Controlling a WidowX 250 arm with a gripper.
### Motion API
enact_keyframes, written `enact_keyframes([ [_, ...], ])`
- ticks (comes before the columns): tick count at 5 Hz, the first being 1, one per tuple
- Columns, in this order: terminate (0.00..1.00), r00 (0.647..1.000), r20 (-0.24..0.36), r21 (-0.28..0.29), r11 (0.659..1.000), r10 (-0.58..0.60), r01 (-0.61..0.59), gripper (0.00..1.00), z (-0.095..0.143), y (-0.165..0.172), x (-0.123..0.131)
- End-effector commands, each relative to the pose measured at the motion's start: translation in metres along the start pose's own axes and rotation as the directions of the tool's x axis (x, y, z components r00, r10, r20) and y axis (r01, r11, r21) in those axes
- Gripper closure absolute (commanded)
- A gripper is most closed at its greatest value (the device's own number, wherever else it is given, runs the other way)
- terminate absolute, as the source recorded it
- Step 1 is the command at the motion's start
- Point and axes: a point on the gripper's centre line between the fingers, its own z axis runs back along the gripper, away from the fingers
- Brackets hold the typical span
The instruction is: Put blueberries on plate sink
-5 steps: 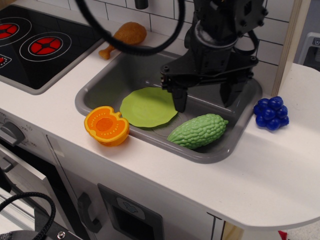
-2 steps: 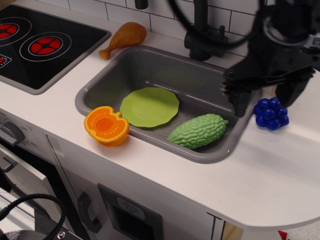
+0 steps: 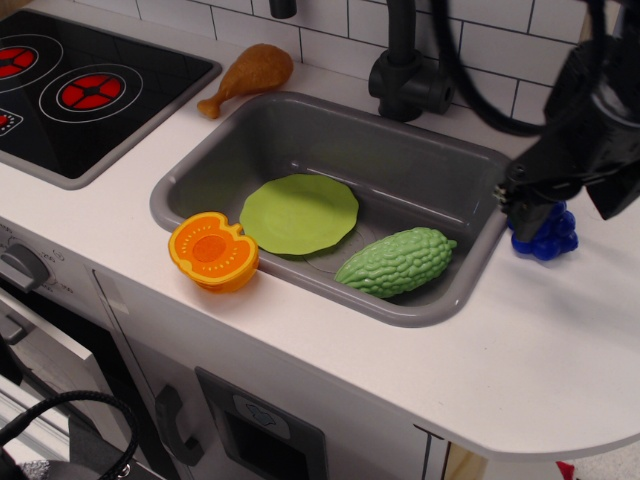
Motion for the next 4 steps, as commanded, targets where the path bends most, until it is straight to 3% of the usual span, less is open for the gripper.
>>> enact_keyframes([
  [1,0.00,0.998,0.020,0.002,0.998,0.056,-0.056,0.00,-0.003,-0.021,0.006],
  [4,0.00,0.995,0.061,0.050,0.995,0.080,-0.083,0.00,-0.022,-0.014,0.012],
])
